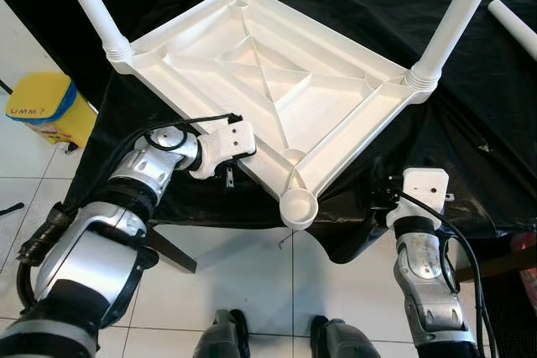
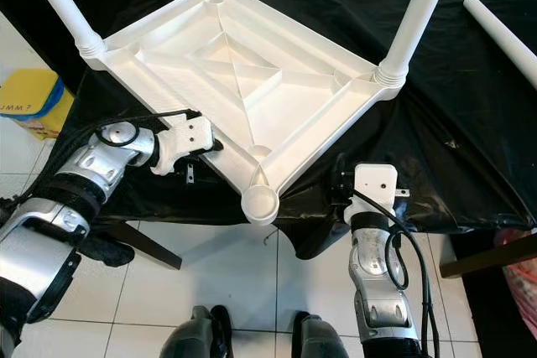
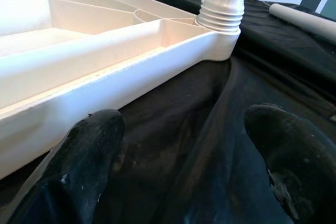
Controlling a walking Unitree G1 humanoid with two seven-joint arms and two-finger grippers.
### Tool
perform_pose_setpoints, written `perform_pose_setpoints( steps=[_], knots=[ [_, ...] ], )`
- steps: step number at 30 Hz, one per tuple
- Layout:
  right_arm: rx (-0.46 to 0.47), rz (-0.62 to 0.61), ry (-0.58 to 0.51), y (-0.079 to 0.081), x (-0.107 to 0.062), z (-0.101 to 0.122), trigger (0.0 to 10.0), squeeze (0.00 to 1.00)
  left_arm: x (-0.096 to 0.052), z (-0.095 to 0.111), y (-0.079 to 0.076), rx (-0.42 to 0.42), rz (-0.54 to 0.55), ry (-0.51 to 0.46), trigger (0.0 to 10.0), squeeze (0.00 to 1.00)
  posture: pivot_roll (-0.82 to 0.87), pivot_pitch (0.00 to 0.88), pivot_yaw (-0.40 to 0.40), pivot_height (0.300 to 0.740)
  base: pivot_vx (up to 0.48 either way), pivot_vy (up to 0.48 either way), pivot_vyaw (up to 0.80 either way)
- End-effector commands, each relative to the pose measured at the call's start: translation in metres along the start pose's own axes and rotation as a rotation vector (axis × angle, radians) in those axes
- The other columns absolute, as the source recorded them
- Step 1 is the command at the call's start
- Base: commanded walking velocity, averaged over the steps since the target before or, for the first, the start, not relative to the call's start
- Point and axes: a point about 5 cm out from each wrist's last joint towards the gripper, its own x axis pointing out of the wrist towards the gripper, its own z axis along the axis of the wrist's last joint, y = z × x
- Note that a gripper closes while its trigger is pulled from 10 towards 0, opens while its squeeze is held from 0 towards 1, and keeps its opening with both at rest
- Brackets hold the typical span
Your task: Building children table
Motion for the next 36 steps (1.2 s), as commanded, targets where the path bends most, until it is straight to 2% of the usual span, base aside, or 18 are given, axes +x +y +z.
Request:
perform_pose_setpoints(
  steps=[1,2,10,18,28,36],
  knots=[
    [-0.011,-0.005,0.023,0.0,-0.005,-0.004,10.0,0.0,0.009,-0.024,-0.01,-0.129,0.035,0.046,1.7,0.0,-0.02,0.254,0.058,0.74,0.0,0.0,0.0],
    [-0.01,-0.007,0.024,0.0,-0.005,-0.004,10.0,0.0,0.009,-0.024,-0.009,-0.141,0.041,0.043,0.0,0.0,-0.02,0.254,0.058,0.74,0.0,0.0,0.0],
    [-0.006,-0.009,0.026,0.001,-0.006,-0.004,10.0,0.0,0.008,-0.022,-0.006,-0.167,0.053,0.02,0.0,0.0,-0.02,0.244,0.059,0.74,0.0,0.0,0.0],
    [0.0,-0.01,0.026,0.003,-0.004,-0.003,10.0,0.0,0.012,-0.018,-0.003,-0.202,0.11,-0.03,0.0,0.0,-0.02,0.232,0.059,0.74,0.0,0.0,0.0],
    [0.007,-0.018,0.024,0.004,-0.003,-0.003,10.0,0.0,0.016,-0.022,-0.012,-0.232,0.156,-0.056,0.0,0.0,-0.03,0.222,0.059,0.74,0.0,0.0,0.0],
    [0.012,-0.024,0.022,0.004,0.0,-0.002,10.0,0.0,0.007,-0.03,-0.01,-0.309,0.268,-0.081,0.0,0.0,-0.01,0.223,0.055,0.74,0.0,0.0,0.0]
  ],
)
